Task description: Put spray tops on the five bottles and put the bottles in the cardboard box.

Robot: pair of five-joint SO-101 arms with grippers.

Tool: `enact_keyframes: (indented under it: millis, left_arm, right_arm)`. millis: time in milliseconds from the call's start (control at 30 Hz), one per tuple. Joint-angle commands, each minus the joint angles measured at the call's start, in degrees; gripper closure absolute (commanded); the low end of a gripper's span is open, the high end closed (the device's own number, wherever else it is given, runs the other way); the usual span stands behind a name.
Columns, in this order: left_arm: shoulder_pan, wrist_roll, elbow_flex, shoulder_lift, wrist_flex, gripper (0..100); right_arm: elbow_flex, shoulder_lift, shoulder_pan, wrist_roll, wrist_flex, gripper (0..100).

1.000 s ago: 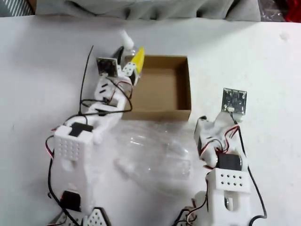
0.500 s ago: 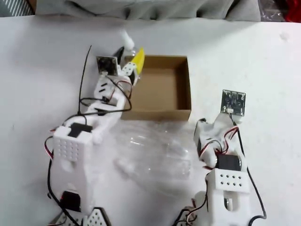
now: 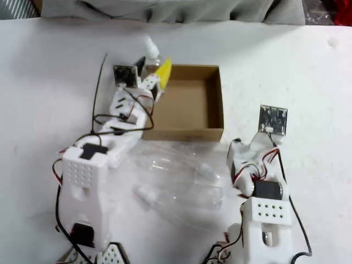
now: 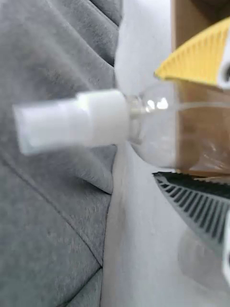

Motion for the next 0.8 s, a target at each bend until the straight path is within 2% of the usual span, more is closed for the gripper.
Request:
enact_keyframes:
  millis: [0,367,600,767]
  left_arm:
    - [-0.57,0.18,0.88,-1.89,0.53,69]
    - [-1.1,0.53,2.73,-5.05,0.44,68]
    - [-0.84,0.09,18.02,-22.81,1.14,68]
    - [-1.27,0.0,27.6,-38.81,11.87,68]
  right_arm:
    - [-0.7,-1.1,-0.13,-0.09,-1.01,84.4]
    - [-0.7,-1.1,-0.13,-0.09,-1.01,84.4]
    - [-0.7,-0.75,-0.13,-0.09,-1.01,84.4]
    - [-0.53,-0.66,-0.13,-0.09,-1.01,84.4]
